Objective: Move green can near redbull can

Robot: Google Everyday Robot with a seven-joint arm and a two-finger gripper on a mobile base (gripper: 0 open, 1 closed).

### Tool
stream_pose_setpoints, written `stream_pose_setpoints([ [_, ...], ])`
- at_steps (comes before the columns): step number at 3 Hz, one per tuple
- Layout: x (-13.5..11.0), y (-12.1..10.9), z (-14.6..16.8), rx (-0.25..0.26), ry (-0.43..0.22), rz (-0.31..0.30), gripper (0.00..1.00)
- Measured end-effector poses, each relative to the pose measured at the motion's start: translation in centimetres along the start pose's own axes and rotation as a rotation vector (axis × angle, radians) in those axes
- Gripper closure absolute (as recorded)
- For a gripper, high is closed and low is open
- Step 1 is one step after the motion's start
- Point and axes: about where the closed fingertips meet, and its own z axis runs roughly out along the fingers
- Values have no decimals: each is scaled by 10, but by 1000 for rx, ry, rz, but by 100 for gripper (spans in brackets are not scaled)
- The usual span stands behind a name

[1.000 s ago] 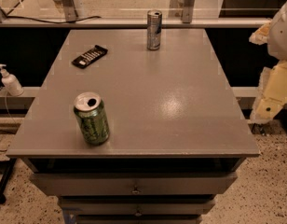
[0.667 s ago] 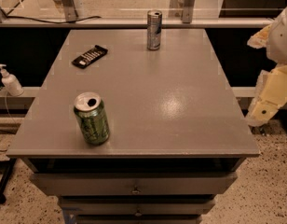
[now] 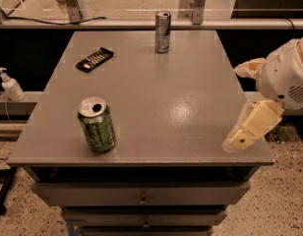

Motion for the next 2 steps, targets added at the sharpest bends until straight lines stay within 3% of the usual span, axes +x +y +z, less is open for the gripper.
stream_pose_setpoints([
  [1, -5, 22, 44, -33, -180, 0, 0],
  [2, -30, 46, 78, -115, -371, 19, 0],
])
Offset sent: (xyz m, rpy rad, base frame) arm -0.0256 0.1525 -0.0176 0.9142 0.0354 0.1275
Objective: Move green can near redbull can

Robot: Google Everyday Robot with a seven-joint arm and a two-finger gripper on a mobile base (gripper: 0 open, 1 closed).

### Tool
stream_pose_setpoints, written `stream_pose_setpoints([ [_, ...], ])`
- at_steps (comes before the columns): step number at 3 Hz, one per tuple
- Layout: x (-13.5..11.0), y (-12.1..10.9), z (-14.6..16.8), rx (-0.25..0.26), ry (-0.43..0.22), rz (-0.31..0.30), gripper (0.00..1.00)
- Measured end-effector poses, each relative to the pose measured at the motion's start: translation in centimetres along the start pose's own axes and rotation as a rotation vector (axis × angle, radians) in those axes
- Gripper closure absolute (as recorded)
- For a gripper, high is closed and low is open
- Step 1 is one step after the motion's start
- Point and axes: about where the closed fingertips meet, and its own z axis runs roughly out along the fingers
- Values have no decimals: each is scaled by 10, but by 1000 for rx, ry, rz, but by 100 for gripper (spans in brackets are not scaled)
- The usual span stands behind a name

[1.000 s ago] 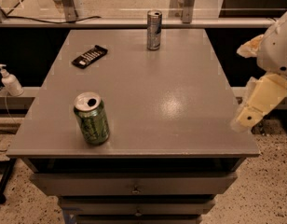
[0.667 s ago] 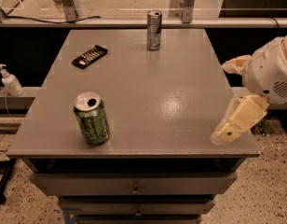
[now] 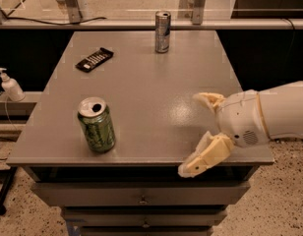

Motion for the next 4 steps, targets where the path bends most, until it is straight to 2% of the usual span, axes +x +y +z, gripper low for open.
stream_pose_setpoints([
  [1, -28, 10, 8, -35, -92, 15, 0],
  [2, -28, 11, 8, -33, -95, 11, 0],
  [3, -30, 7, 28, -13, -135, -15, 0],
  [4, -44, 1, 72, 6, -214, -49, 0],
])
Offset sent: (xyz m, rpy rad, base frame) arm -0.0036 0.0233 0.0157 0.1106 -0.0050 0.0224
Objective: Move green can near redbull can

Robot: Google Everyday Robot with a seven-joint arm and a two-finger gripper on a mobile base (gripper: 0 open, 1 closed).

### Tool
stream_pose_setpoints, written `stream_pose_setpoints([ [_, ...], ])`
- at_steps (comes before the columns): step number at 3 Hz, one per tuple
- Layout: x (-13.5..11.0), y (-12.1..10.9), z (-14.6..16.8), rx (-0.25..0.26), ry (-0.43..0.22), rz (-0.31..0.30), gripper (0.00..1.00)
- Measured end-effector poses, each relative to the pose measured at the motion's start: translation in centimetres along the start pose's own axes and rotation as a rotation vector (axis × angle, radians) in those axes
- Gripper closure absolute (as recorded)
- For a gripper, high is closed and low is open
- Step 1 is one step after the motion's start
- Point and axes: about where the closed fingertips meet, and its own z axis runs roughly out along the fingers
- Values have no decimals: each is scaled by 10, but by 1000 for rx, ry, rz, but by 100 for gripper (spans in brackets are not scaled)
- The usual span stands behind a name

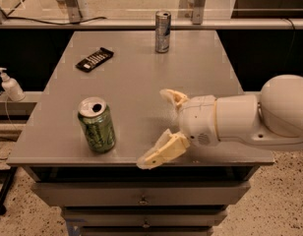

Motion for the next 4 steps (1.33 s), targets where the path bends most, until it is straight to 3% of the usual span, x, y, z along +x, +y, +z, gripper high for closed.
stream_pose_setpoints([
  [1, -6, 0, 40, 1, -75, 3, 0],
  [3, -27, 6, 95, -24, -161, 71, 0],
  [4, -35, 9, 113, -42, -193, 121, 16],
])
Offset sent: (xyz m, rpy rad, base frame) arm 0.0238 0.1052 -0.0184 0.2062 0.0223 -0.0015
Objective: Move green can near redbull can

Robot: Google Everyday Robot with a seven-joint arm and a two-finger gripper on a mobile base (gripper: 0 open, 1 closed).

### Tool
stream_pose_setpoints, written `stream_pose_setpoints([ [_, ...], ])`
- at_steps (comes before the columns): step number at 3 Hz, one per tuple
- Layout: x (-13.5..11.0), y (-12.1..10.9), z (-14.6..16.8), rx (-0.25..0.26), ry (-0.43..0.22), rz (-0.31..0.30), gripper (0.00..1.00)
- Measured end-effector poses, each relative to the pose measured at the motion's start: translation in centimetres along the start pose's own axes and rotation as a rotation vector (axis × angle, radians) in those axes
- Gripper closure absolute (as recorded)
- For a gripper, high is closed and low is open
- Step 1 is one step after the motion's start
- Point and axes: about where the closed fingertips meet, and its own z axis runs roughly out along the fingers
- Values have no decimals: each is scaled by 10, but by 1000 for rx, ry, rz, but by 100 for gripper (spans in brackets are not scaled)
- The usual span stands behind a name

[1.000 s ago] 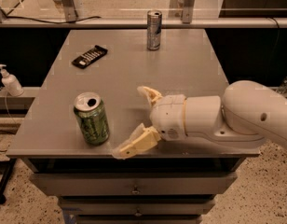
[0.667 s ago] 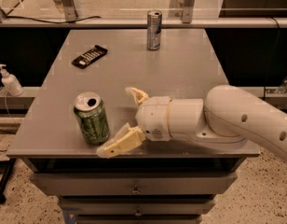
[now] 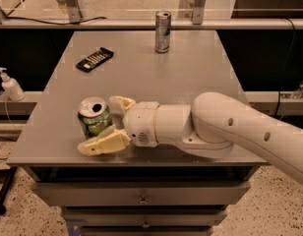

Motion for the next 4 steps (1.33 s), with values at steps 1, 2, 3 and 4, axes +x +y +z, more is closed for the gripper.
stream_pose_setpoints([
  [1, -6, 4, 14, -9, -37, 33, 41],
  [2, -8, 4, 6, 21, -42, 45, 65],
  [3, -18, -10, -31, 106, -22, 23, 88],
  [4, -39, -31, -95, 227, 24, -34, 100],
])
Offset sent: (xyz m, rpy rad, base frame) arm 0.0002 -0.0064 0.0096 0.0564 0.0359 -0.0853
